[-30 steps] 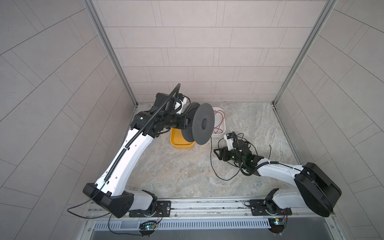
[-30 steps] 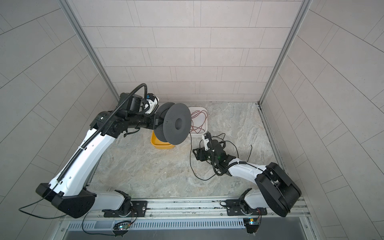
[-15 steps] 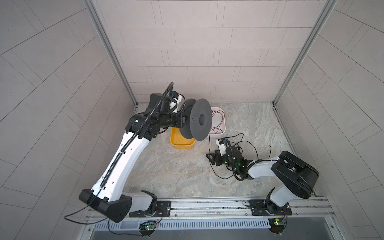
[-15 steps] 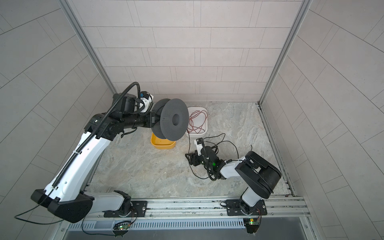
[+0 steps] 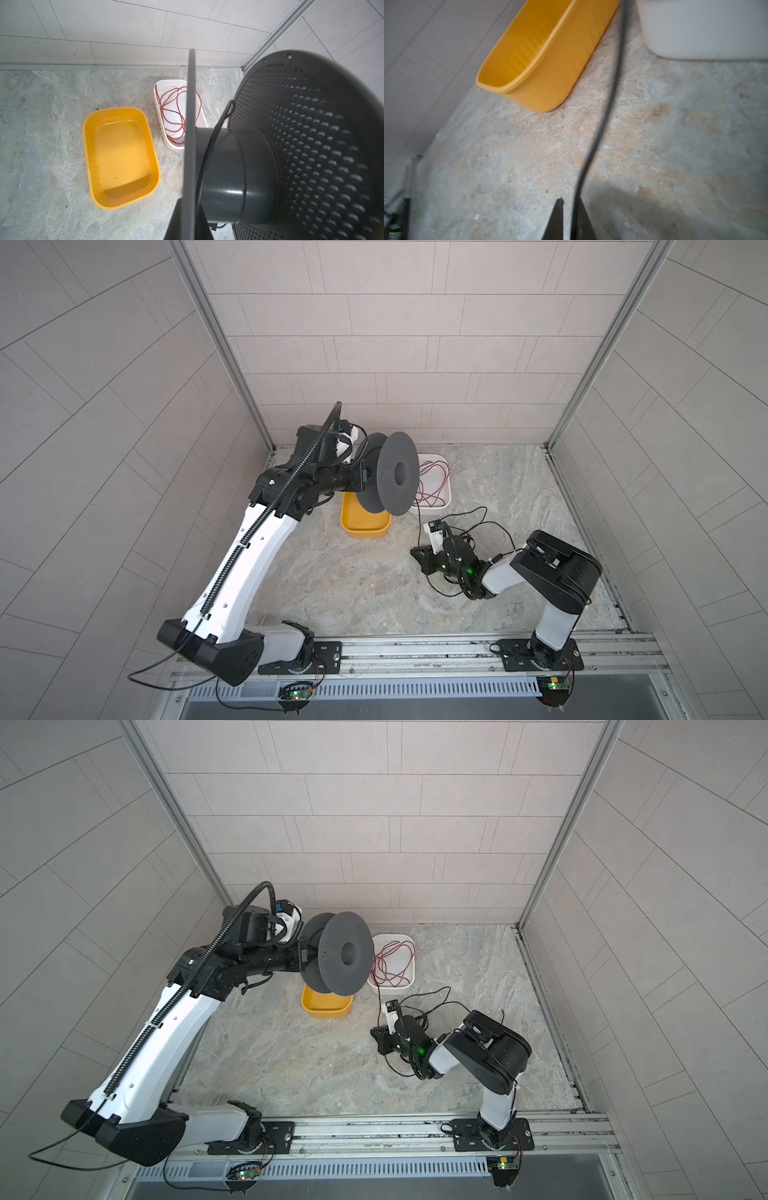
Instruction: Wrap the cables
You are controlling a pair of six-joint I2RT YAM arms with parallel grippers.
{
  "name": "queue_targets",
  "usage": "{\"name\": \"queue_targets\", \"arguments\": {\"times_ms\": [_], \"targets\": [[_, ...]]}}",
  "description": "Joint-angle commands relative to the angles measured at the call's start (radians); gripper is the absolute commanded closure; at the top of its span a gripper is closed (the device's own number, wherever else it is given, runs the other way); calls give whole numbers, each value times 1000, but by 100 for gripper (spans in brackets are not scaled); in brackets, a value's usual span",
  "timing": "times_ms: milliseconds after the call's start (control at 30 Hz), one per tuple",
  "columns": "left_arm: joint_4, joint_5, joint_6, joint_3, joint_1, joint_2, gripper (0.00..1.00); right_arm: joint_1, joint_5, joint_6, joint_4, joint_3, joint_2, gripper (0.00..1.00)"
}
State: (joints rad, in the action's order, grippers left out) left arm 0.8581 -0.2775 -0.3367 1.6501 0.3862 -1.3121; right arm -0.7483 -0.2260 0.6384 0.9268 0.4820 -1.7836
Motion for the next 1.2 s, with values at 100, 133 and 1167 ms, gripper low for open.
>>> {"name": "queue_targets", "arguments": {"times_ms": [100,133,1167], "targets": [[-112,135,-68,-14,-9,41,100,-8,4,-27,-66,7,86,100],[-123,153,-76,-20,-9,42,100,-9,4,-35,-87,7,101,100],[-342,604,-102,-130,2,-40,100,-178,6,-327,-685,237,369,100]]}}
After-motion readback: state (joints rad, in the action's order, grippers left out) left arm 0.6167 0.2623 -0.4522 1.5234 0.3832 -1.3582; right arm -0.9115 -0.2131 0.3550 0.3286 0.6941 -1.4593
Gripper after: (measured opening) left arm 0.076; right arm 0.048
